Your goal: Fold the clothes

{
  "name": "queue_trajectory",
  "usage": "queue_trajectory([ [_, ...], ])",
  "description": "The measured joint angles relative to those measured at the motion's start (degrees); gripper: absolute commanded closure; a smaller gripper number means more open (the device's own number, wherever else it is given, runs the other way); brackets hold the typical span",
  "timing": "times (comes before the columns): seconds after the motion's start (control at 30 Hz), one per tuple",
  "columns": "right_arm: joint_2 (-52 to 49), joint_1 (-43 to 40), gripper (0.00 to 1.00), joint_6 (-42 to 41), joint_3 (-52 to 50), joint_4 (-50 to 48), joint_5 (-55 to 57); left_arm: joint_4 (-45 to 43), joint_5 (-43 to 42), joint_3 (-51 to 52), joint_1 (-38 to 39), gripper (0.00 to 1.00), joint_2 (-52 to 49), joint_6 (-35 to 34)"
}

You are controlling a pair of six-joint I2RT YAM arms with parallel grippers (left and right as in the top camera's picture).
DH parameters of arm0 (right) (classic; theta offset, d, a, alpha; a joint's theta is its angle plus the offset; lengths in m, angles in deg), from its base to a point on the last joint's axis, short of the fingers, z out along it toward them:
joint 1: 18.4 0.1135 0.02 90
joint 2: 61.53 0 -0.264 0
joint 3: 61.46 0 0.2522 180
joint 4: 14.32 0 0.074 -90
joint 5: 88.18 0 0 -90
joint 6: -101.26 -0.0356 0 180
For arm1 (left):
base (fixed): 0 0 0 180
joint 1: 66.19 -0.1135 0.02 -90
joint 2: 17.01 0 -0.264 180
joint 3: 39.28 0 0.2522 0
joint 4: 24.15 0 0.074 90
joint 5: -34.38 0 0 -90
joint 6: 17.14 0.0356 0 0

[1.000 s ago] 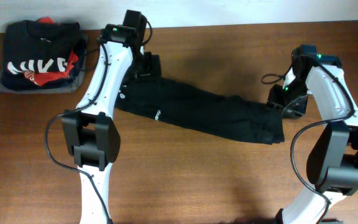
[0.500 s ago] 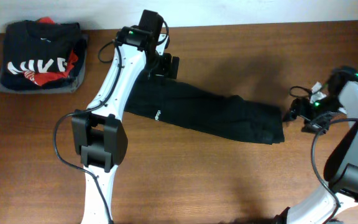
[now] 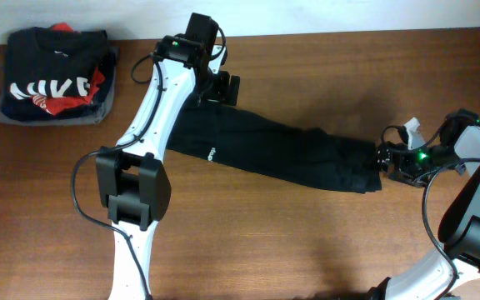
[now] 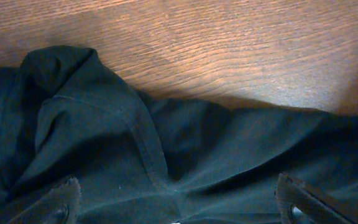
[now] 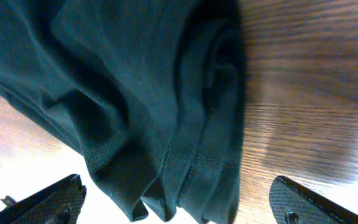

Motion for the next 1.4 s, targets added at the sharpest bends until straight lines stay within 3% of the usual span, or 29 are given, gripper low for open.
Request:
queue_trajectory([
  [0.5,-2.51,-0.07,0.01,0.66,-4.04,-4.55,-11.65,0.11,0.02,0.0,0.0,0.01,0.0,0.02],
  [0.6,-3.1,-0.07,0.12,-0.15,-4.04,-4.52,-13.11,0.13,0.0,0.0,0.0,0.01,0.0,0.02],
  [0.73,-4.22,0.87,0.46,-0.7,-4.55,-4.98,-13.38,0.15,0.0,0.0,0.0,0.01,0.0,0.02],
  [0.87,-5.29,2.82,0.67,-2.16,-5.4,-5.84,-12.59,0.17,0.0,0.0,0.0,0.01,0.0,0.02],
  [1.0,-5.44,3.8,0.95,-4.92,-5.73,-7.87,-10.23,0.28,0.0,0.0,0.0,0.01,0.0,0.02],
  [1.4,-5.51,0.66,0.96,-15.78,-0.87,-4.28,-1.16,0.87,0.0,0.0,0.0,0.01,0.0,0.02],
])
